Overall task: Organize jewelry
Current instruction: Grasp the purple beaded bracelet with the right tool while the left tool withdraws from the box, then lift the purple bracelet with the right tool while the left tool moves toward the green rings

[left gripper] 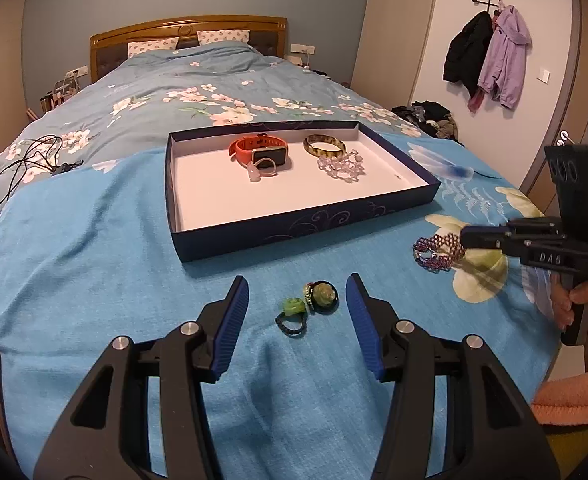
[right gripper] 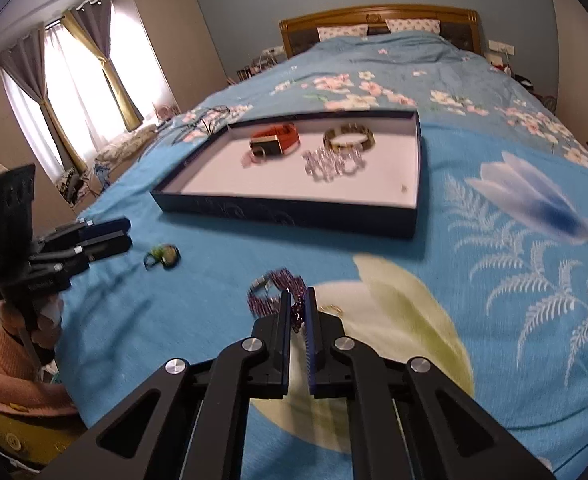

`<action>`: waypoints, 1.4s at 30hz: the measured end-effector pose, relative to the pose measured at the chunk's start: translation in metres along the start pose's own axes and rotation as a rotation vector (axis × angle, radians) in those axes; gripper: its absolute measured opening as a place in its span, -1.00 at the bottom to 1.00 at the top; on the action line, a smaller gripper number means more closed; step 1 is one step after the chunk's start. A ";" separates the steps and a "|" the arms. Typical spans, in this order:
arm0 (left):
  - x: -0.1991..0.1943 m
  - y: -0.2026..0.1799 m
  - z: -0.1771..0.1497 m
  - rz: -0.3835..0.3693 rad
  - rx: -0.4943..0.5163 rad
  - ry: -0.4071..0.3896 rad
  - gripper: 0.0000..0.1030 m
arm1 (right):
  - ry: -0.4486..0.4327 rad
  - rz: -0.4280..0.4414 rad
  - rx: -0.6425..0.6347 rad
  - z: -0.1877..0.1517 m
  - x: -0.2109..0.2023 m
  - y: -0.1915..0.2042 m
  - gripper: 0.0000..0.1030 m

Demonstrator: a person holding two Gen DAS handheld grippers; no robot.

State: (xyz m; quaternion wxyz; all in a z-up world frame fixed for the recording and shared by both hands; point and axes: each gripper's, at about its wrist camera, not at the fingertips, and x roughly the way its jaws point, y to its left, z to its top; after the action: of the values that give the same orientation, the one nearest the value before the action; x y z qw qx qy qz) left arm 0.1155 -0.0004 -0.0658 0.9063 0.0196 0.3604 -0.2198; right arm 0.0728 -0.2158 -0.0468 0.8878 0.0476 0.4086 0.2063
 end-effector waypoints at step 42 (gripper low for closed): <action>0.027 -0.007 -0.004 -0.008 0.098 0.101 -0.33 | -0.086 0.098 -0.043 0.022 -0.004 0.025 -0.91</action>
State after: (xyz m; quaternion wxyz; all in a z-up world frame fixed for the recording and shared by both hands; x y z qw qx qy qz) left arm 0.1270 -0.0163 -0.0857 0.8841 0.0739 0.3943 -0.2395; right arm 0.0783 -0.1929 -0.0228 0.8942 0.0571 0.3628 0.2561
